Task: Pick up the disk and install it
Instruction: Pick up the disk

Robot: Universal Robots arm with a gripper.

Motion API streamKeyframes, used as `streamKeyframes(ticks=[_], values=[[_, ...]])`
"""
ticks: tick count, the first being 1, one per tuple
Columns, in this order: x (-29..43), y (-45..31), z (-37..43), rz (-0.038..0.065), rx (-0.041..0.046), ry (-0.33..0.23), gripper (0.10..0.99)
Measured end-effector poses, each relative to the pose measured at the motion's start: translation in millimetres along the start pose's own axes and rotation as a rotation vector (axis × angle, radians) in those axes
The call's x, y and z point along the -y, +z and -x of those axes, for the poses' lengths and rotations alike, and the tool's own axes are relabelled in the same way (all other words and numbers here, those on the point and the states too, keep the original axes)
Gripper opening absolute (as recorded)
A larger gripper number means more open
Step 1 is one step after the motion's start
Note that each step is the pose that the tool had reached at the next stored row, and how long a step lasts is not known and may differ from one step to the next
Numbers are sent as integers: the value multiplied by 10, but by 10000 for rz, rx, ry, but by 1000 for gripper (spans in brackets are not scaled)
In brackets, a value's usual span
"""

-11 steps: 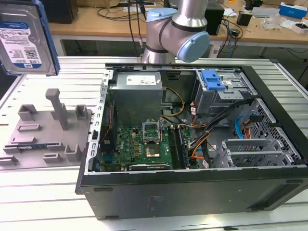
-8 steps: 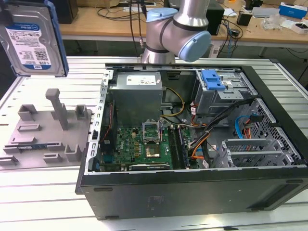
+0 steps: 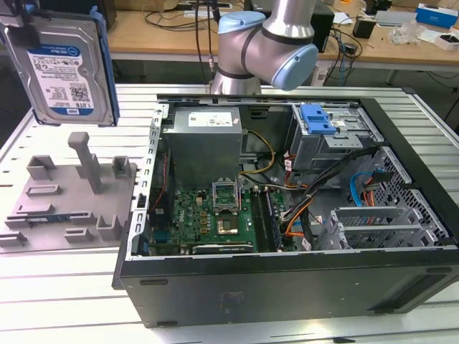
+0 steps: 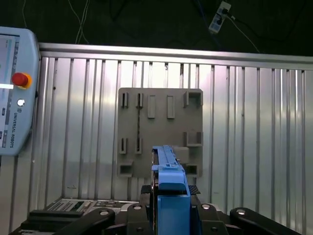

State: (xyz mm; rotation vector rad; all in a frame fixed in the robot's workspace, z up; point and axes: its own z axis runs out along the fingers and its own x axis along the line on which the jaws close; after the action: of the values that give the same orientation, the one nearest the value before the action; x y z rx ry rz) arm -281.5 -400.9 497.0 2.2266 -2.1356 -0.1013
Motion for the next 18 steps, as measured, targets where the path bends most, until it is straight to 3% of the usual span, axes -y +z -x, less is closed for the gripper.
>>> streamKeyframes(ticks=[3, 6, 11, 18], values=[[108, -10, -93, 71, -45, 4, 369], [245, -22, -159, 134, -142, 13, 369], [424, -38, -217, 151, -262, 16, 369], [661, -59, -279, 152, -301, -64, 369]])
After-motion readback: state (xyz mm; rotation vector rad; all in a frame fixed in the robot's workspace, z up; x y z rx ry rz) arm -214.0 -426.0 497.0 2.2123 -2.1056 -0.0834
